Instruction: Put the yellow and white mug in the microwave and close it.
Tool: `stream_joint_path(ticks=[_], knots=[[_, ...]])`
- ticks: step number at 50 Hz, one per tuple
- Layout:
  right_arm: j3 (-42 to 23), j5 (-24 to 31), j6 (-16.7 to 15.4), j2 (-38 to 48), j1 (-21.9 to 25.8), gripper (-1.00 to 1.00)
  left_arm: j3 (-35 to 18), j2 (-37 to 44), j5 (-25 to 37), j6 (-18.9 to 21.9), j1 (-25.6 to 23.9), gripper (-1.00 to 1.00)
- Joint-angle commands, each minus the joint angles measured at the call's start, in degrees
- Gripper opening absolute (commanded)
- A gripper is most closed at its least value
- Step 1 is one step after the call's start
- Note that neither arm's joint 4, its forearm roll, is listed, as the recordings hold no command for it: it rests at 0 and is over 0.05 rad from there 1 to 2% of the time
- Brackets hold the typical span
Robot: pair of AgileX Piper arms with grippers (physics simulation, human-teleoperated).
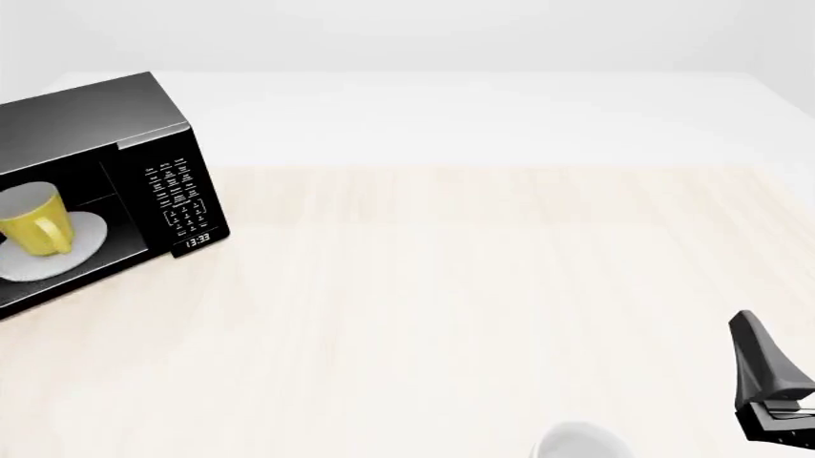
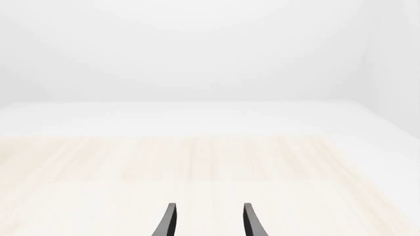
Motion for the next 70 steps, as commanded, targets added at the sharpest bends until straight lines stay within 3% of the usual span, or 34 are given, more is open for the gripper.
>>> stream_joint_path(ticks=[1,28,58,70], knots=[[0.06,0.02,-0.02,-0.08,0.04,1.00,1.55,1.70,-1.43,-0.34,3.96,1.00],[0.06,0.01,-0.02,-0.06,0.01,1.00,7.92,13.20,-10.20,3.07,12.45,1.00],[0.06,0.01,-0.01,-0.07,-0.01,1.00,13.08,20.46,-13.47,4.16,8.23,1.00],[0.06,0.01,-0.02,-0.06,-0.01,1.00,15.23,22.44,-15.48,4.25,3.86,1.00]])
